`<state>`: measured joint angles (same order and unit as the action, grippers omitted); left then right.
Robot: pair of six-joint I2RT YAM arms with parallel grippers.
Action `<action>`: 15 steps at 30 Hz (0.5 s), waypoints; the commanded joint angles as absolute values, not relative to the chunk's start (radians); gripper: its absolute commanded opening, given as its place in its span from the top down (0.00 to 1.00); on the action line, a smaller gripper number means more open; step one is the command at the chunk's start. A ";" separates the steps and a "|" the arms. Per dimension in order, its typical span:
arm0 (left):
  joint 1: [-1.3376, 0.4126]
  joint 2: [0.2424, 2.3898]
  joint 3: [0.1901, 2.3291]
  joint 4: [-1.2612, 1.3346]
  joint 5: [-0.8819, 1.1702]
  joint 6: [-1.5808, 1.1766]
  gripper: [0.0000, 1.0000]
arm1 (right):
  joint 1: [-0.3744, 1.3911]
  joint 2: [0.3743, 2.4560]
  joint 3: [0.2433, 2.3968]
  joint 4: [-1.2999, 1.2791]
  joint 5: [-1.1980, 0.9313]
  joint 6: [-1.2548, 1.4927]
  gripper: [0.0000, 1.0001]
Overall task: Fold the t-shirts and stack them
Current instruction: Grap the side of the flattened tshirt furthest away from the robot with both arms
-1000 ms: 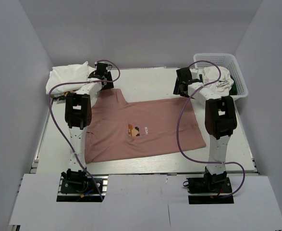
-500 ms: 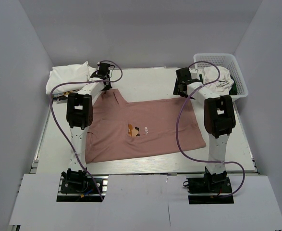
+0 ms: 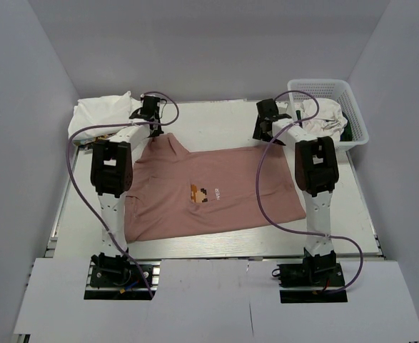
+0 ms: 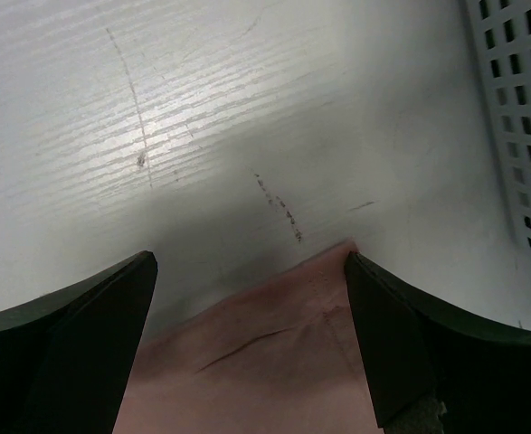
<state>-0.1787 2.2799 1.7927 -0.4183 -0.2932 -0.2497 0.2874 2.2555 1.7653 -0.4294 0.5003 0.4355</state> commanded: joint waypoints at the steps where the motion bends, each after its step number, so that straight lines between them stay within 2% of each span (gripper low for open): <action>1: -0.178 2.143 1.763 -0.379 -0.281 -0.259 1.00 | 0.284 2.289 1.818 -0.480 0.496 0.452 0.10; 7: -0.178 2.051 1.663 -0.370 -0.252 -0.268 1.00 | 0.284 2.249 1.751 -0.511 0.486 0.477 0.15; 15: -0.187 1.924 1.513 -0.348 -0.192 -0.305 1.00 | 0.284 2.186 1.669 -0.546 0.551 0.497 0.15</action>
<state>-0.1799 2.0232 1.5478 -0.3767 -0.2371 -0.2825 0.2874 2.2242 1.7004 -0.4637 0.5095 0.4873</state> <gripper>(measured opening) 0.011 0.848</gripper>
